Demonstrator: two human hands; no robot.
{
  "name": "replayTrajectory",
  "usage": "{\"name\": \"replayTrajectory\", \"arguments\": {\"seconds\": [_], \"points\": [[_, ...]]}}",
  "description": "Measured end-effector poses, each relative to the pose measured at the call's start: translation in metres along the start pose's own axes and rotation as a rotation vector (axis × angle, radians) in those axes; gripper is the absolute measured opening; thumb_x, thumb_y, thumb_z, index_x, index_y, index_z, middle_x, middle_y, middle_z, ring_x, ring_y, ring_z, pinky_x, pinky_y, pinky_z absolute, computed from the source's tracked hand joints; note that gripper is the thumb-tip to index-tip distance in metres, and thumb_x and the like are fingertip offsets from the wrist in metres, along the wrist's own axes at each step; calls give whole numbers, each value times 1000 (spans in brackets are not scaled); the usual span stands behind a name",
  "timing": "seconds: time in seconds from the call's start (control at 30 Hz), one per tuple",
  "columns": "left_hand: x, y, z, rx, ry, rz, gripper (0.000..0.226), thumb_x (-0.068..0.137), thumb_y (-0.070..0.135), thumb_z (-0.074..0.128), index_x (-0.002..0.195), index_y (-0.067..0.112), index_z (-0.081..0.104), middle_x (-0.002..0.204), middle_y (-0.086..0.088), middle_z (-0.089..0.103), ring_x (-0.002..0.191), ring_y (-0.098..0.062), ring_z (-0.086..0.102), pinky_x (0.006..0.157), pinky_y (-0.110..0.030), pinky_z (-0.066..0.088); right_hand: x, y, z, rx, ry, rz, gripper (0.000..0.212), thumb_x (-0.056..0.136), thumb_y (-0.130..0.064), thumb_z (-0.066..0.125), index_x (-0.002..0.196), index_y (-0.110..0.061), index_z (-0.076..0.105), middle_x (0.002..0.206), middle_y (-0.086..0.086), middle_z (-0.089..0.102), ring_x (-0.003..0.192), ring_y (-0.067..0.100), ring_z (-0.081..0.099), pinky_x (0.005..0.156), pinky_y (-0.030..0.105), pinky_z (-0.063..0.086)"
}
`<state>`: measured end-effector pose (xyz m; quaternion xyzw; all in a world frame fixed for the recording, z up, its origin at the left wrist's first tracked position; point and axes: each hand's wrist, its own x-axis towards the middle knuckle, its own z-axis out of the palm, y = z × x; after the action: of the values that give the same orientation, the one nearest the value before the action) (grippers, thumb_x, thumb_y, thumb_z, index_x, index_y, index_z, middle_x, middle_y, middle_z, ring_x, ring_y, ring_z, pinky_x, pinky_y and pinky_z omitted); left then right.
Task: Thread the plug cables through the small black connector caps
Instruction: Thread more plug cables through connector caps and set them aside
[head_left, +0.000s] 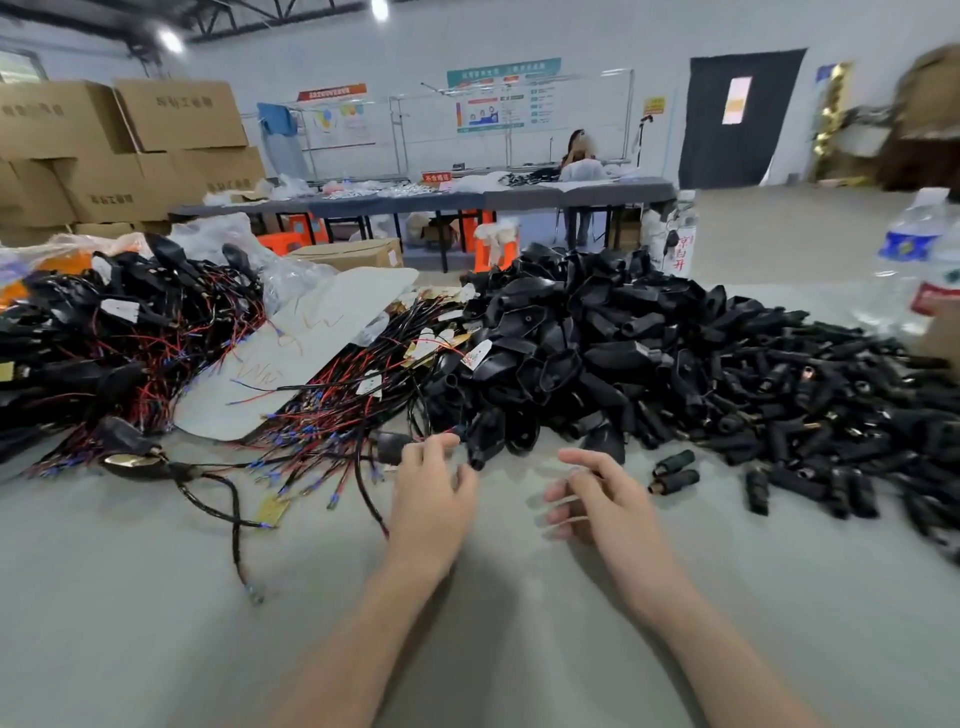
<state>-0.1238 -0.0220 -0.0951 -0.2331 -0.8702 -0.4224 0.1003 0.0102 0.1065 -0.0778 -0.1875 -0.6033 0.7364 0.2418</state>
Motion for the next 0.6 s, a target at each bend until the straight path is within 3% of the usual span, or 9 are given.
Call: {"name": "replayTrajectory", "arguments": {"seconds": [0.1,0.3,0.47,0.6], "points": [[6,1,8,152,-40,24,26,96,22,51,120,20,62,118,-2,60,114,-23,52,100,-38,40,6,1,-8,75,-35,20,25,101,-3,44,114,-11,64,79,10,72,63,20,65,57,30,56],[42,5,-10,307,93,33,26,97,21,46,115,20,66,98,-2,72,96,-28,64,95,-44,44,21,-4,-23,336,-66,163,21,103,-8,49,113,-6,66,84,12,73,65,18,67,59,27,57],[94,1,-20,491,100,93,32,99,22,44,124,17,63,119,-11,65,114,-33,54,96,-46,42,26,-6,-30,394,-92,207,22,103,-13,50,117,-8,67,90,11,73,72,18,69,65,27,59],[135,-9,-25,843,-98,87,39,102,25,41,139,14,49,137,-15,54,126,-37,47,103,-49,38,25,-7,-34,396,-110,182,23,102,-15,53,117,-13,69,97,10,74,76,19,69,66,29,58]]}}
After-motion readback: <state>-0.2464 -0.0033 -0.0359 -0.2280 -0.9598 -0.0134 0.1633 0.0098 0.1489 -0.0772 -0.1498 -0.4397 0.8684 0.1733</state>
